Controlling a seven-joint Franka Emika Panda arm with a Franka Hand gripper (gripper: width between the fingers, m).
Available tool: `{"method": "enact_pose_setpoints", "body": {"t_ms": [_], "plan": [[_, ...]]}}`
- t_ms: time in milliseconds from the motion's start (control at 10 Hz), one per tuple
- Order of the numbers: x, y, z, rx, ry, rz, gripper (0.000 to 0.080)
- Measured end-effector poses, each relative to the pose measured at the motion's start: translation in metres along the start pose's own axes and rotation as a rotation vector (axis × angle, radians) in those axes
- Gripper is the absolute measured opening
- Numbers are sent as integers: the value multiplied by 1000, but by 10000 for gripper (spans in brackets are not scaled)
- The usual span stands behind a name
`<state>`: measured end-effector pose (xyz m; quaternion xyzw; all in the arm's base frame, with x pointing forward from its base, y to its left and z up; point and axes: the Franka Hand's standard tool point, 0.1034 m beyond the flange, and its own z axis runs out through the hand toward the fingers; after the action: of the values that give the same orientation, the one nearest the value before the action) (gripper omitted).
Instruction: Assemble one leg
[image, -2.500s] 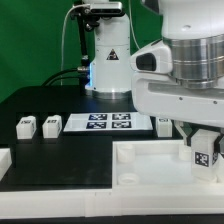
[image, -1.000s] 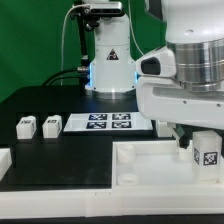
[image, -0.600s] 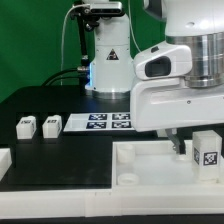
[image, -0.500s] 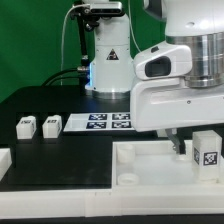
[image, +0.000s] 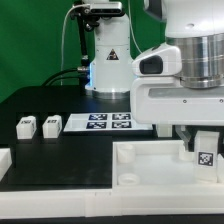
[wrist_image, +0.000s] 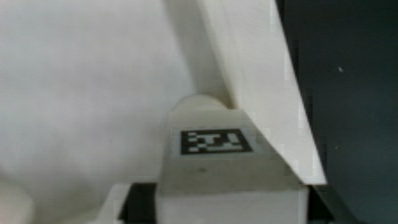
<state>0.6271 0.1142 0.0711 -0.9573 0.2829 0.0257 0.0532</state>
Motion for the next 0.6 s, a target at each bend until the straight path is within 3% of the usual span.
{"method": "enact_pose_setpoints", "body": {"t_ms": [200,500,600], "plan": [[0,0,0,7,-2,328,292],[3,4,1,71,-34,713,294],[1,3,1,74,-45,834,294]]}}
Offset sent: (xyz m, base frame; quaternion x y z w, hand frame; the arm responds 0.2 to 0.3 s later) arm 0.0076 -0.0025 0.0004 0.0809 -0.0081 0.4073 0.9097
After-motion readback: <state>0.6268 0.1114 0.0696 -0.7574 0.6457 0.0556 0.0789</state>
